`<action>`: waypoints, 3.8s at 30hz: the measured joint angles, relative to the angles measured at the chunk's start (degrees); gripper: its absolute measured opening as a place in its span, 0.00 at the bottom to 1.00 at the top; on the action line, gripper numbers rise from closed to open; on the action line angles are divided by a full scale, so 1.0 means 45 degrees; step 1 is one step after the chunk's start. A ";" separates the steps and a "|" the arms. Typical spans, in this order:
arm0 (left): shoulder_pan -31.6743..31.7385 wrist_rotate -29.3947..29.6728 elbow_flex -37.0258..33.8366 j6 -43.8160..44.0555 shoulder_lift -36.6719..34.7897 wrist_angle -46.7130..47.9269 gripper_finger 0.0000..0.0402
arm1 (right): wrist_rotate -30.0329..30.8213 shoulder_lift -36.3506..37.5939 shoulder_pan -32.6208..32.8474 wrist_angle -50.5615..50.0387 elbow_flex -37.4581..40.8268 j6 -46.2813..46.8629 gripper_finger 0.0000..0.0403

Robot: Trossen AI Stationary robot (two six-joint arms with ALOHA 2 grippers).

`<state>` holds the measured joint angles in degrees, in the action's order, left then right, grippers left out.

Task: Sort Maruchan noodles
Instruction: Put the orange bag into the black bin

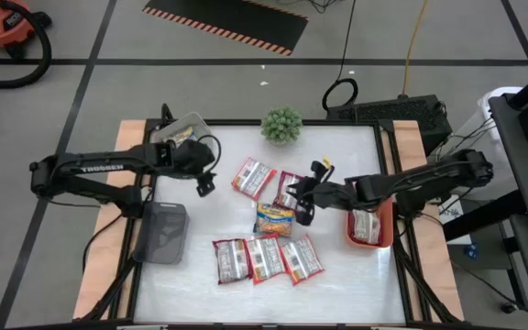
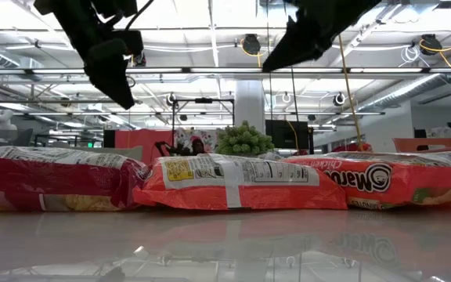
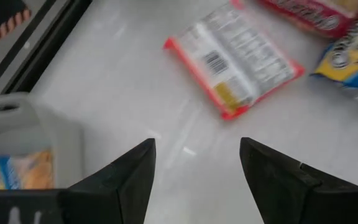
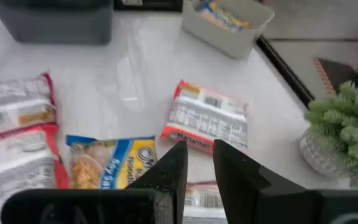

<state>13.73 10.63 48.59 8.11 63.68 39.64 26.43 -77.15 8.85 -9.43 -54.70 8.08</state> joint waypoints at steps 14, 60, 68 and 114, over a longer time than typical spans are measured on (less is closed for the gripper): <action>-0.1242 -0.0044 -0.0570 0.0191 0.0005 -0.0153 0.60 | -0.3350 -0.1346 -0.0974 0.0649 -0.0015 0.0244 0.18; -0.2087 -0.0010 -0.0575 0.1322 0.0010 -0.0189 0.60 | -0.1916 -0.4158 0.7560 -0.2989 -0.0019 1.0689 0.42; -0.2087 -0.0005 -0.0576 0.1328 0.0015 -0.0195 0.60 | -0.1911 -0.4189 0.7560 -0.3478 -0.0015 1.0724 0.42; -0.2373 0.0033 -0.0580 0.0183 0.0015 -0.2530 0.60 | 0.0670 -0.2093 0.6782 -0.3087 0.0000 0.9300 0.00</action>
<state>3.05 10.78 45.98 8.94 63.75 28.25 29.44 -86.57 39.37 -23.32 -54.70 49.93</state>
